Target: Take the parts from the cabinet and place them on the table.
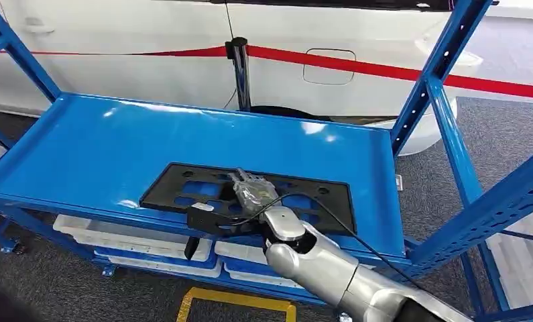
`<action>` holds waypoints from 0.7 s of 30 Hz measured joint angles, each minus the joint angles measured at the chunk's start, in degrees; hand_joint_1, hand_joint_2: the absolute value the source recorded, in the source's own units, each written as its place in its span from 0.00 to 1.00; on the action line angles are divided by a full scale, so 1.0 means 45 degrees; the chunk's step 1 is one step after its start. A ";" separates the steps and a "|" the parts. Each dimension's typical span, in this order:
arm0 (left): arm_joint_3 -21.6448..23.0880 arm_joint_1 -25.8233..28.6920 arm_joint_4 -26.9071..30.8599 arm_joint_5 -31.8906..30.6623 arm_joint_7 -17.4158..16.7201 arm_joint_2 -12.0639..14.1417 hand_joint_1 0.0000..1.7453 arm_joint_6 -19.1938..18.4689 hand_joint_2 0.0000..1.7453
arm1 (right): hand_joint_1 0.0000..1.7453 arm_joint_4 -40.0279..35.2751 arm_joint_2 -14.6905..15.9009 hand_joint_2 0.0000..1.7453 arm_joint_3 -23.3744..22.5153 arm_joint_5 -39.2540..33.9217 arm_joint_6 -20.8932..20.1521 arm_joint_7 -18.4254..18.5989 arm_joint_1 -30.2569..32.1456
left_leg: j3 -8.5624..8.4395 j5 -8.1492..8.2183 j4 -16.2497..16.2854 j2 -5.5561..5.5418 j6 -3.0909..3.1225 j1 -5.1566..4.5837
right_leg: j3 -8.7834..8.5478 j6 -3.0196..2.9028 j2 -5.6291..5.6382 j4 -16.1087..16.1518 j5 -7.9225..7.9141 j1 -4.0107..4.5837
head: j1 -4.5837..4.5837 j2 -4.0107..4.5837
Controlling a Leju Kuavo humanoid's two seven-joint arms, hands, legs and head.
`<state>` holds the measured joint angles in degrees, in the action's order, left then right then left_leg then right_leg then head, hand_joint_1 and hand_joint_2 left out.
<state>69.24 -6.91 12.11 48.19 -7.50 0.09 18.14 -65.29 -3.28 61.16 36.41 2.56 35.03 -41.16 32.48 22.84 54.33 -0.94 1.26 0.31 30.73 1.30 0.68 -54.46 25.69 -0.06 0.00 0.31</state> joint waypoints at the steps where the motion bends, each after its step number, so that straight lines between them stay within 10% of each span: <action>1: 0.0000 -0.0001 0.0000 0.0000 0.0000 0.0000 0.00 0.0005 0.00 | 0.00 0.0000 0.0044 1.00 -0.0049 -0.0058 0.0000 0.0029 -0.0001 | -0.0006 0.0000 0.0000 0.0000 0.0000 0.0000 | -0.0005 0.0000 -0.0001 0.0000 0.0000 0.0000 | 0.0000 0.0000; 4: 0.0000 -0.0001 0.0000 -0.0005 0.0000 0.0000 0.00 0.0010 0.00 | 0.00 -0.0005 0.0117 1.00 -0.0141 -0.0063 0.0000 0.0127 -0.0001 | -0.0022 0.0000 0.0000 0.0002 0.0000 -0.0001 | -0.0019 0.0000 -0.0001 0.0000 0.0000 -0.0001 | 0.0000 0.0000; 5: 0.0000 -0.0001 0.0000 -0.0005 0.0000 0.0000 0.00 0.0010 1.00 | 0.00 -0.0005 0.0141 1.00 -0.0160 -0.0063 0.0000 0.0132 -0.0001 | -0.0026 0.0000 0.0000 0.0002 0.0000 -0.0001 | -0.0023 0.0000 0.0000 0.0000 0.0000 -0.0001 | 0.0000 0.0000; 19: 0.0000 -0.0002 0.0000 -0.0005 0.0267 0.0000 0.00 0.0214 1.00 | 0.00 -0.0170 0.0394 1.00 -0.0253 -0.0126 0.0073 0.0214 0.0011 | -0.0036 0.0000 -0.0009 0.0003 0.0000 -0.0001 | -0.0025 0.0000 0.0000 0.0000 0.0000 0.0000 | 0.0000 0.0000; 20: 0.0000 -0.0002 0.0000 -0.0005 0.0267 0.0000 0.14 0.0214 1.00 | 0.00 -0.0189 0.0422 1.00 -0.0253 -0.0116 0.0073 0.0214 0.0015 | -0.0036 0.0000 -0.0009 0.0003 0.0000 -0.0001 | -0.0026 0.0000 0.0000 0.0000 0.0000 0.0000 | 0.0000 0.0000; 21: 0.0000 -0.0001 0.0000 -0.0005 0.0267 0.0000 1.00 0.0209 1.00 | 0.00 -0.0199 0.0438 1.00 -0.0253 -0.0112 0.0078 0.0214 0.0016 | -0.0036 0.0000 -0.0009 0.0002 0.0000 -0.0001 | -0.0026 0.0000 0.0000 0.0000 0.0000 0.0000 | 0.0000 0.0000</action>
<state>69.24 -6.92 12.11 48.17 -6.29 0.09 19.08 -66.18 -1.31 60.02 35.91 2.91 36.00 -41.09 32.32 22.84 54.29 -0.93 1.26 0.31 30.61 1.29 0.68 -54.46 25.69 -0.06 0.00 0.31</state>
